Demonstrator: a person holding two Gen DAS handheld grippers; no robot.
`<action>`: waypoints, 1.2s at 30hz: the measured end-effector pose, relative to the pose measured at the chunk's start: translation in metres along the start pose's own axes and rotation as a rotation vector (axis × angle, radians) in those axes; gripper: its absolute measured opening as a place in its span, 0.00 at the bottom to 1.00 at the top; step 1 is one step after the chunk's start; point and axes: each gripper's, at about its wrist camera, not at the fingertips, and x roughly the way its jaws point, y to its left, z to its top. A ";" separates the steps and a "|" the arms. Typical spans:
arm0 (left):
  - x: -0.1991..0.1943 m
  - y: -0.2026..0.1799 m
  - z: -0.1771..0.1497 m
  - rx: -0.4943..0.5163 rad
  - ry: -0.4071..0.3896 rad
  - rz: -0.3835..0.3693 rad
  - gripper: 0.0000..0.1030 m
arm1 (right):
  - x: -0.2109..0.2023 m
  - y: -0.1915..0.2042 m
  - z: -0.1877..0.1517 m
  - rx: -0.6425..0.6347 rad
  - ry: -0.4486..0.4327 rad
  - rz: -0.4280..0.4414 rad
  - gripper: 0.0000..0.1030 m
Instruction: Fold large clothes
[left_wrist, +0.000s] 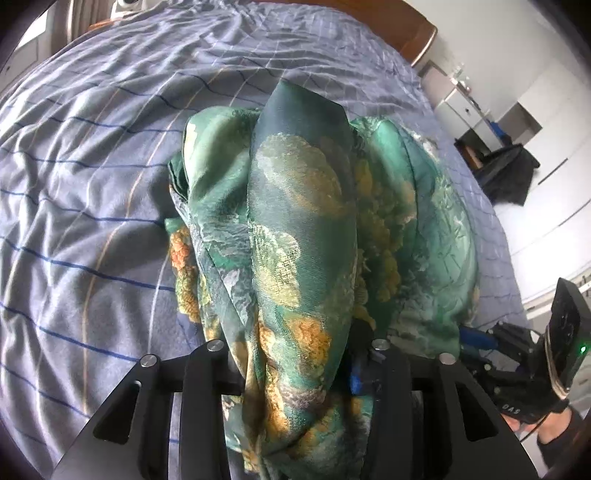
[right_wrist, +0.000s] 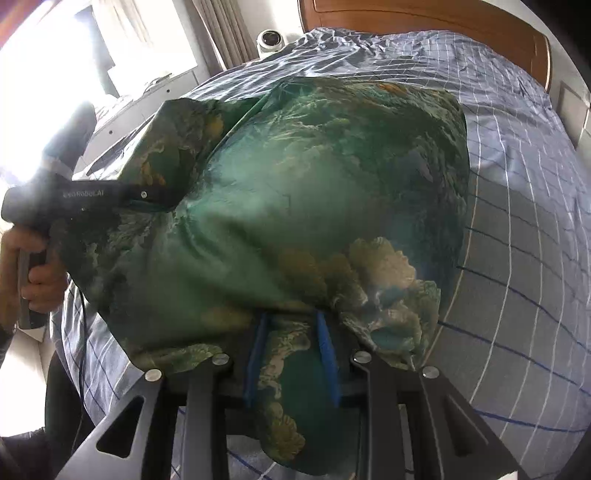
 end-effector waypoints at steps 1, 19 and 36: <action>-0.005 0.000 0.000 0.001 -0.001 -0.002 0.47 | -0.003 0.002 0.001 -0.007 0.003 -0.008 0.27; -0.031 0.035 -0.015 -0.088 -0.058 -0.025 0.54 | -0.015 0.060 0.126 -0.006 0.014 0.143 0.29; -0.005 0.052 -0.014 -0.130 -0.007 -0.036 0.55 | 0.031 0.094 0.139 -0.127 0.061 0.162 0.29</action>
